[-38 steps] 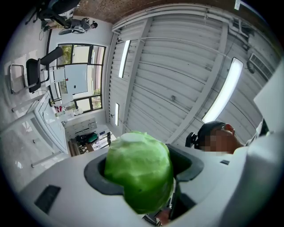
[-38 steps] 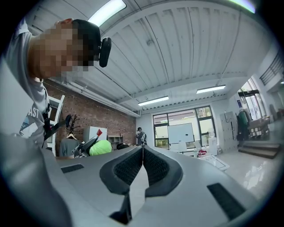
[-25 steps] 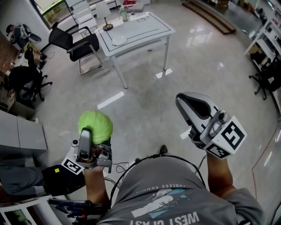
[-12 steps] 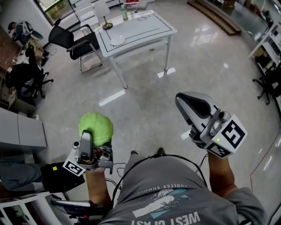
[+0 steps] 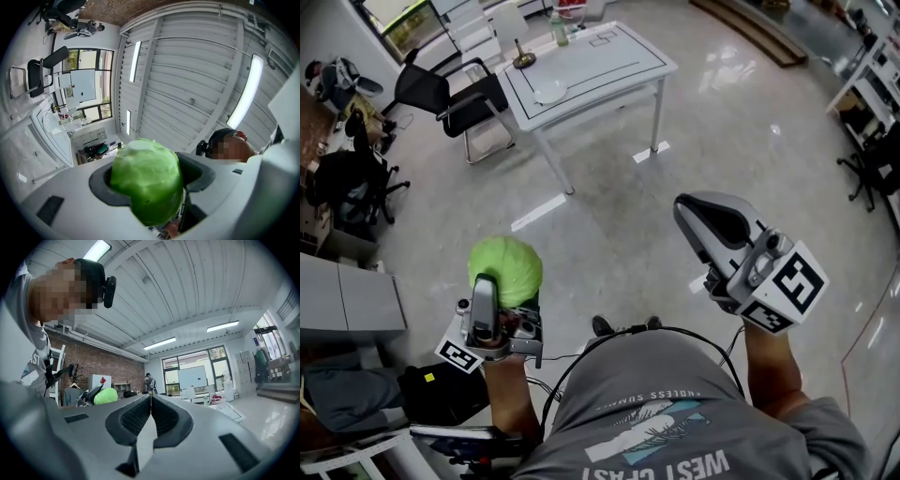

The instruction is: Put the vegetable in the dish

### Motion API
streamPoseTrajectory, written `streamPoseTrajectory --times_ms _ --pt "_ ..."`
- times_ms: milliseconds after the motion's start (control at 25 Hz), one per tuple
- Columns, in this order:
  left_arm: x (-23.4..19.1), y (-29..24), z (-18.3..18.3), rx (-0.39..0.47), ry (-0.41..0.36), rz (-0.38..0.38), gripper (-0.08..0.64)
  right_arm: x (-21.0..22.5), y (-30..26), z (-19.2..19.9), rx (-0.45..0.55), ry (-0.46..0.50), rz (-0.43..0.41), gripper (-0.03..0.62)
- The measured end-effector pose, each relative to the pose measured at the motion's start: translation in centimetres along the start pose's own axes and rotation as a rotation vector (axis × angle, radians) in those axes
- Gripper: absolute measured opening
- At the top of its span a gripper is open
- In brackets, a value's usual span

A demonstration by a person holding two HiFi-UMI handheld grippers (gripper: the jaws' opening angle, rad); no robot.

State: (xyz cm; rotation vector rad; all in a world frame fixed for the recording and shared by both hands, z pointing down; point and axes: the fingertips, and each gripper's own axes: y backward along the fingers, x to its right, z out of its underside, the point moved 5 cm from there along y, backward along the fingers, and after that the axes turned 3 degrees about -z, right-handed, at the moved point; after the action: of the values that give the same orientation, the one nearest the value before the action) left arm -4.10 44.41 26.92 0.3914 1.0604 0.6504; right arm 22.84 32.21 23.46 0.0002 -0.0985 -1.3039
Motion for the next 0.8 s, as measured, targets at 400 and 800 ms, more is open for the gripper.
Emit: streamPoseTrajectory --times_ms 400,800 --pt "-3.6 0.5 -5.4 -0.039 0.035 0.024 0.296 -0.9 -5.9 1.2 0.004 -0.001 0.048 0.008" --pt "-7.0 -2.9 -5.6 -0.045 0.053 0.015 0.296 3.0 -7.4 0.7 -0.007 0.0 0.047 0.008"
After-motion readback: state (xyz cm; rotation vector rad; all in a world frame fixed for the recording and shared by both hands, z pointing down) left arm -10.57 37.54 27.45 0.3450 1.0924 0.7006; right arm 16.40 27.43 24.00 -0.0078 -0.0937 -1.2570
